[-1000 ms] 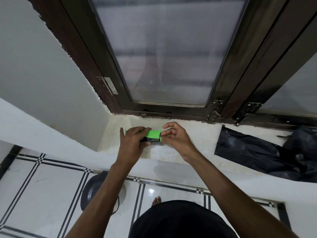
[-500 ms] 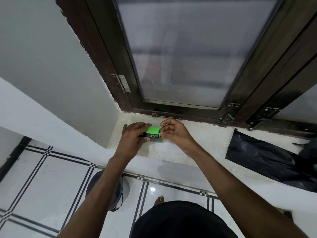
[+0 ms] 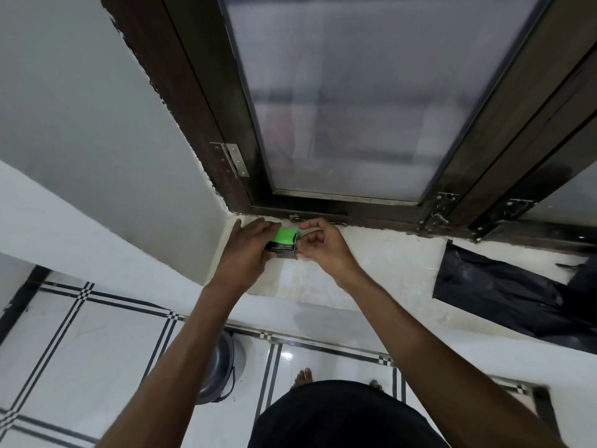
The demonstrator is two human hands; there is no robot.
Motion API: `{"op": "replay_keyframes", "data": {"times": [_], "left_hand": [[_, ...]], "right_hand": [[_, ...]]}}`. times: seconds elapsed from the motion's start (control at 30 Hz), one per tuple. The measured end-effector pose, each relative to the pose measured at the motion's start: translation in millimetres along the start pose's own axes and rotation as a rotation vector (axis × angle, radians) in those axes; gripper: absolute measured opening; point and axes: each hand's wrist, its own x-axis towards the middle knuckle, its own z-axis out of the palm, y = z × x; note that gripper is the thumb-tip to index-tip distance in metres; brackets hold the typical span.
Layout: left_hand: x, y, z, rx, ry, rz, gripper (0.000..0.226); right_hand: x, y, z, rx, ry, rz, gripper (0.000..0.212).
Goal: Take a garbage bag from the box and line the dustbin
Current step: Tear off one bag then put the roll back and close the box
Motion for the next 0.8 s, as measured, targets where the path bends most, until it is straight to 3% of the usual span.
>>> {"op": "replay_keyframes", "data": {"times": [0.27,0.33,0.4,0.5,0.6,0.73,0.8], "left_hand": [[-5,14,-8,0.060,0.039,0.033,0.081],[-6,34,-12,-0.027,0.145,0.049,0.074],[-5,64,-12,-0.129,0.259,0.113,0.051],[2,119,1,-0.282,0.302,0.297,0.020],[13,181,22,-0.377,0.191,0.435,0.013],[22,253,49,-0.472,0.032,0.544,0.015],[24,287,58,-0.500,-0.032,0.560,0.016]], "right_hand": [[-34,-4,-35,-0.090,0.010,-0.024,0.026],[-51,-8,-53,-0.073,0.049,-0.048,0.022],[-70,-13,-78,-0.061,0.134,-0.077,0.019],[-106,-13,-129,0.010,0.361,-0.129,0.014],[-144,-3,-196,-0.010,0.685,-0.207,0.018],[-182,17,-292,-0.312,1.158,-0.105,0.008],[-188,35,-344,-0.557,1.249,0.020,0.027]]}}
